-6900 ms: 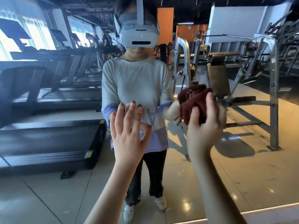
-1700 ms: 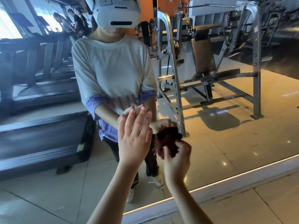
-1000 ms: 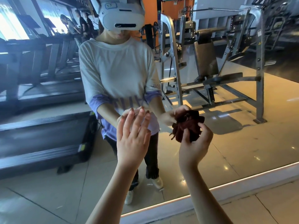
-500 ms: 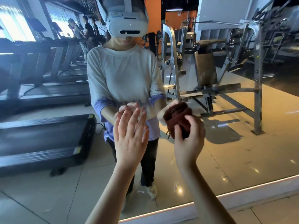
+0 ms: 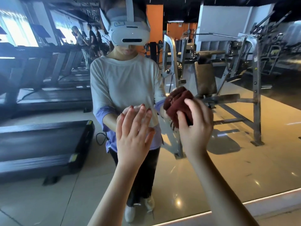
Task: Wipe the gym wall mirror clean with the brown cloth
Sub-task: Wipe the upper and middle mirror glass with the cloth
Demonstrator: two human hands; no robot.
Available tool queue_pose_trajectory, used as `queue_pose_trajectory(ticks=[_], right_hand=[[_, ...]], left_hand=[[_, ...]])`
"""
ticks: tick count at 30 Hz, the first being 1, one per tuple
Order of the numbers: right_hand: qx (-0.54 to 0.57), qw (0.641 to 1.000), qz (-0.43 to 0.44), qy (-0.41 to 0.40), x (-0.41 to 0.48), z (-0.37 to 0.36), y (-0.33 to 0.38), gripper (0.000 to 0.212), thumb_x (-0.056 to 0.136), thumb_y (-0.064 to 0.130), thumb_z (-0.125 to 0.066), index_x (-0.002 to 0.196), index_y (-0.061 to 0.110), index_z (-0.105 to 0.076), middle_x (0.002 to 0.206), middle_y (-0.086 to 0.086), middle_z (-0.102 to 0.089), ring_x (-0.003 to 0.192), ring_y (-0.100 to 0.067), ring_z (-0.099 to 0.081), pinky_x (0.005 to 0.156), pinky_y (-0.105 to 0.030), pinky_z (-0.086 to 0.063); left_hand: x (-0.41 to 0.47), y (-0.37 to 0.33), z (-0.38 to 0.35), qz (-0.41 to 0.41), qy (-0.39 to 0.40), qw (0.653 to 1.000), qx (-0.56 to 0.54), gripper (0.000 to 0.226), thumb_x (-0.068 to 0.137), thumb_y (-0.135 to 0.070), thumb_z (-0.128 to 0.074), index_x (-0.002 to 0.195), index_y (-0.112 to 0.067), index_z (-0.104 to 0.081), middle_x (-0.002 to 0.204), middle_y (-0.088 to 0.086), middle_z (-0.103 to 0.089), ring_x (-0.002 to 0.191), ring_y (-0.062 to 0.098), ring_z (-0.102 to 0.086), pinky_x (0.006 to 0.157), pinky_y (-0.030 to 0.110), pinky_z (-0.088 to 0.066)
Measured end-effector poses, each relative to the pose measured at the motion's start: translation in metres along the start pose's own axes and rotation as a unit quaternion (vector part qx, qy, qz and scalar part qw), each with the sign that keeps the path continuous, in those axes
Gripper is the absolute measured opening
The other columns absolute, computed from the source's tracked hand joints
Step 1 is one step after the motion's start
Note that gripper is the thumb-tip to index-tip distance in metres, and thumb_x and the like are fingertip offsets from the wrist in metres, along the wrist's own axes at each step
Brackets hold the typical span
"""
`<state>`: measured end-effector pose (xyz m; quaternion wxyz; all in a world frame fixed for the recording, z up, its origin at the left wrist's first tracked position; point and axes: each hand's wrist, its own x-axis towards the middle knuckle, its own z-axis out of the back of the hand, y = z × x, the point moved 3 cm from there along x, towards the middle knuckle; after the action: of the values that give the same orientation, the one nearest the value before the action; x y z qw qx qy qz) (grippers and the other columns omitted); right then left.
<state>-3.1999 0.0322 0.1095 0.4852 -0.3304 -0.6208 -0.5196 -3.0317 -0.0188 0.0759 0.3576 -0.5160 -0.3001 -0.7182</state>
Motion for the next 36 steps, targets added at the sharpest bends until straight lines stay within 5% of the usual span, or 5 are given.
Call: queue_pose_trajectory(ticks=[16, 22, 28, 32, 36], right_hand=[[-0.013, 0.994, -0.039, -0.101, 0.063, -0.002, 0.019, 0.033, 0.091, 0.015, -0.064, 0.123, 0.006, -0.067, 0.123, -0.013, -0.064, 0.111, -0.024, -0.056, 0.100, -0.028, -0.044], [-0.022, 0.994, 0.102, -0.036, 0.068, -0.006, 0.027, 0.028, 0.089, 0.011, -0.068, 0.116, 0.004, -0.070, 0.117, -0.015, -0.067, 0.102, -0.034, -0.062, 0.103, -0.015, -0.033], [-0.002, 0.993, -0.042, -0.109, 0.088, 0.001, 0.013, 0.035, 0.092, 0.015, -0.061, 0.126, 0.007, -0.065, 0.125, -0.014, -0.062, 0.112, -0.027, -0.054, 0.101, -0.011, -0.033], [-0.010, 0.993, 0.119, -0.013, 0.076, -0.001, 0.019, 0.030, 0.093, 0.014, -0.063, 0.122, 0.007, -0.068, 0.123, -0.016, -0.064, 0.108, -0.026, -0.050, 0.096, -0.030, -0.041], [-0.032, 0.997, -0.003, -0.072, 0.092, 0.013, -0.015, 0.033, 0.090, 0.020, -0.067, 0.122, 0.011, -0.068, 0.113, -0.015, -0.062, 0.102, -0.027, -0.053, 0.087, -0.032, -0.042]], left_hand=[[0.019, 0.000, 0.007, 0.006, -0.042, 0.998, -0.046, 0.054, 0.086, -0.023, -0.072, 0.136, -0.012, -0.054, 0.143, 0.005, -0.047, 0.133, 0.032, -0.041, 0.117, 0.044, -0.026], [0.022, -0.003, 0.003, 0.003, -0.041, 0.998, -0.039, 0.060, 0.083, -0.019, -0.074, 0.139, -0.012, -0.054, 0.144, 0.004, -0.045, 0.137, 0.032, -0.036, 0.121, 0.046, -0.021], [0.022, -0.006, 0.004, 0.008, -0.032, 0.999, -0.022, 0.057, 0.090, -0.030, -0.067, 0.141, -0.014, -0.048, 0.145, 0.007, -0.046, 0.139, 0.033, -0.036, 0.119, 0.050, -0.026], [0.020, -0.014, 0.003, 0.040, -0.028, 0.999, -0.003, 0.055, 0.092, -0.035, -0.066, 0.140, -0.011, -0.052, 0.147, 0.009, -0.048, 0.140, 0.036, -0.038, 0.110, 0.059, -0.037], [0.017, -0.023, -0.001, 0.071, -0.026, 0.997, 0.026, 0.061, 0.088, -0.032, -0.073, 0.140, -0.009, -0.053, 0.148, 0.013, -0.050, 0.142, 0.037, -0.036, 0.116, 0.056, -0.030]])
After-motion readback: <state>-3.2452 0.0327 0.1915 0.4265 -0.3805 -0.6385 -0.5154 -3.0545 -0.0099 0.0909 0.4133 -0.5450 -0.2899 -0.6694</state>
